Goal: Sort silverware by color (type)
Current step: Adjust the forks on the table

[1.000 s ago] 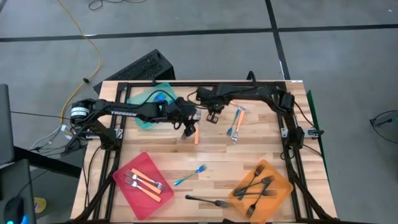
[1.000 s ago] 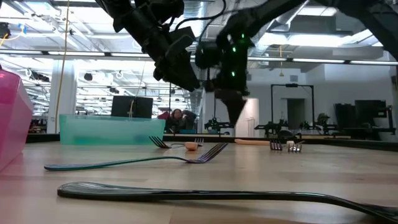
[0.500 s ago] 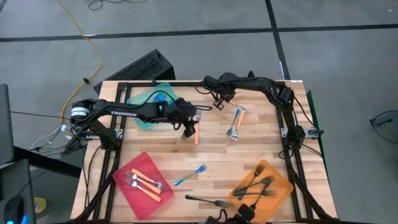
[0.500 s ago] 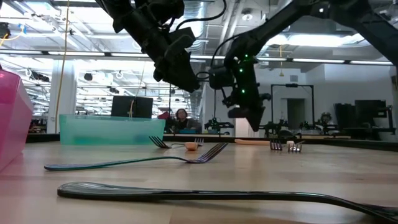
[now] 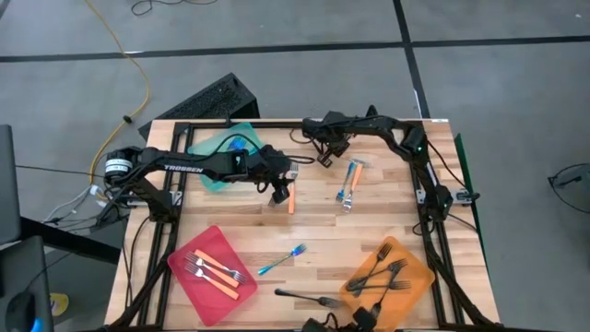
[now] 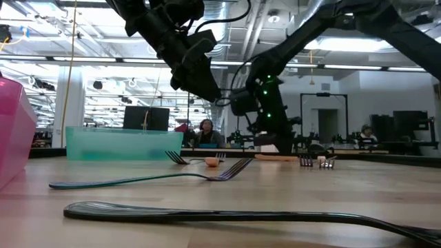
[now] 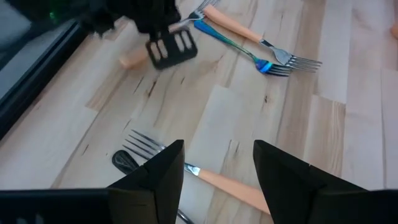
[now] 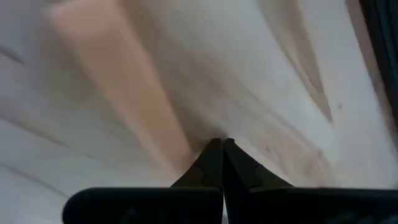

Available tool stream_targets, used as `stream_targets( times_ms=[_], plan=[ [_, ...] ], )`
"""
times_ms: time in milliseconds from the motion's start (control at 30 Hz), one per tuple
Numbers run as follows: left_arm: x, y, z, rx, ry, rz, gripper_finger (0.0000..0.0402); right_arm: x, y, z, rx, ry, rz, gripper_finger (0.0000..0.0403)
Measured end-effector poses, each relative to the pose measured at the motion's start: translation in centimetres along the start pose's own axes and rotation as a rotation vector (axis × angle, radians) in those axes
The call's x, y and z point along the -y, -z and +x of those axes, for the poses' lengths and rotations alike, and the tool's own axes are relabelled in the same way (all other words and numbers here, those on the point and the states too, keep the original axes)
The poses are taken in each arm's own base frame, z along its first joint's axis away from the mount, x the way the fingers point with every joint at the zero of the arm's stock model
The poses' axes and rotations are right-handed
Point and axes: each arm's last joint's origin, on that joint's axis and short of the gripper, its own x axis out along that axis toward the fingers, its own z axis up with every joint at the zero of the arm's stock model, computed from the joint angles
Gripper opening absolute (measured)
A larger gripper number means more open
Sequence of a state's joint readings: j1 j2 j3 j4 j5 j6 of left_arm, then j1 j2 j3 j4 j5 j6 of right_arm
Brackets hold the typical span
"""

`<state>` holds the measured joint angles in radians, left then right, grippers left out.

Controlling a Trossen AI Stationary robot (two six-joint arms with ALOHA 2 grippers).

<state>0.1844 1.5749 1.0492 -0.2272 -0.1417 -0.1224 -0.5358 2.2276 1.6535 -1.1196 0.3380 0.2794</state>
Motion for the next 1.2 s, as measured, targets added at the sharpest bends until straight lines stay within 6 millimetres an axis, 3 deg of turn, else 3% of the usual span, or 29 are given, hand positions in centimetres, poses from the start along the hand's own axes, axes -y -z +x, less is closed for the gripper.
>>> stream_targets(
  times_ms=[167,367,500,833,1200],
  plan=[
    [0.0,0.0,0.0,-0.002,0.005,-0.001,0.0176,-1.9,0.4,-1.3,0.004,-0.087,-0.049,0.0017],
    [0.1,0.1,0.0,-0.011,0.011,-0.007,0.0176,-6.9,1.0,-4.4,0.082,-0.334,-0.226,0.0017],
    [0.5,0.6,-0.2,-0.066,0.08,-0.009,0.0176,-8.7,1.5,-6.3,0.159,-0.272,-0.313,0.0018],
    [1.3,0.4,-2.0,-0.057,0.134,0.027,0.0176,-6.3,3.7,-5.5,0.01,0.181,-0.065,0.0019],
    [1.4,0.3,-3.1,-0.058,0.138,0.06,0.0176,-4.8,8.8,-3.4,-0.106,0.333,0.148,0.0019]
  ],
)
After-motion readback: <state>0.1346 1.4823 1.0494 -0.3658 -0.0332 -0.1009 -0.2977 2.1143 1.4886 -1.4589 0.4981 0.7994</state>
